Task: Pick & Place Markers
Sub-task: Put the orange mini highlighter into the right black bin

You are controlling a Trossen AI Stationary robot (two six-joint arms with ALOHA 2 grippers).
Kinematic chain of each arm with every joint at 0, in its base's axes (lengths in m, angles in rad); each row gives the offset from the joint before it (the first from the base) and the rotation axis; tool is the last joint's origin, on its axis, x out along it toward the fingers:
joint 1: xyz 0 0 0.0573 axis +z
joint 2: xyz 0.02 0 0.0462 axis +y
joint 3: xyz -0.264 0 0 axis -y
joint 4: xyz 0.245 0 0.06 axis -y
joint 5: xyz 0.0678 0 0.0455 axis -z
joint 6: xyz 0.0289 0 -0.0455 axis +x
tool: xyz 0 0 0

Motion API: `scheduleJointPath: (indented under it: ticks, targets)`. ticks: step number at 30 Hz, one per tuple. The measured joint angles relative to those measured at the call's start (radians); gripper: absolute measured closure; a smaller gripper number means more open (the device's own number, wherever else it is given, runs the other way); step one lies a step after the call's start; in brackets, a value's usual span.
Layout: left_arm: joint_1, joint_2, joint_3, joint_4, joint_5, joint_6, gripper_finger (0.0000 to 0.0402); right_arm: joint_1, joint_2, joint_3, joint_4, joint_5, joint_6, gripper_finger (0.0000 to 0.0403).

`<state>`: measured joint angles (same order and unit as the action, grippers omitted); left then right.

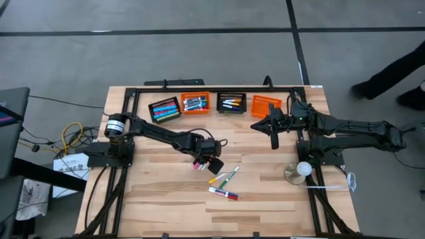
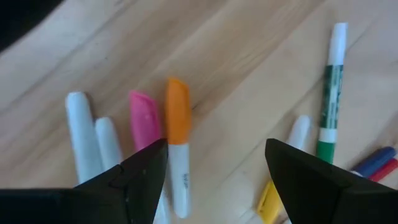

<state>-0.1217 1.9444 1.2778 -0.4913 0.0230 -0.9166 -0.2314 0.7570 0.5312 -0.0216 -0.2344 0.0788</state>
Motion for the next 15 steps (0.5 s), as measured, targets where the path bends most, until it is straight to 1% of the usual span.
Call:
scheduleJointPath:
  ticks: [9, 15]
  targets:
    - [-0.001, 0.046, 0.001, 0.027, 0.015, -0.001, 0.0131, 0.000, 0.000, 0.000, 0.000, 0.000, 0.000, 0.0402]
    - [0.000, 0.056, 0.003, 0.028, 0.028, -0.005, 0.0131, 0.000, 0.000, 0.000, 0.002, 0.000, 0.000, 0.0402]
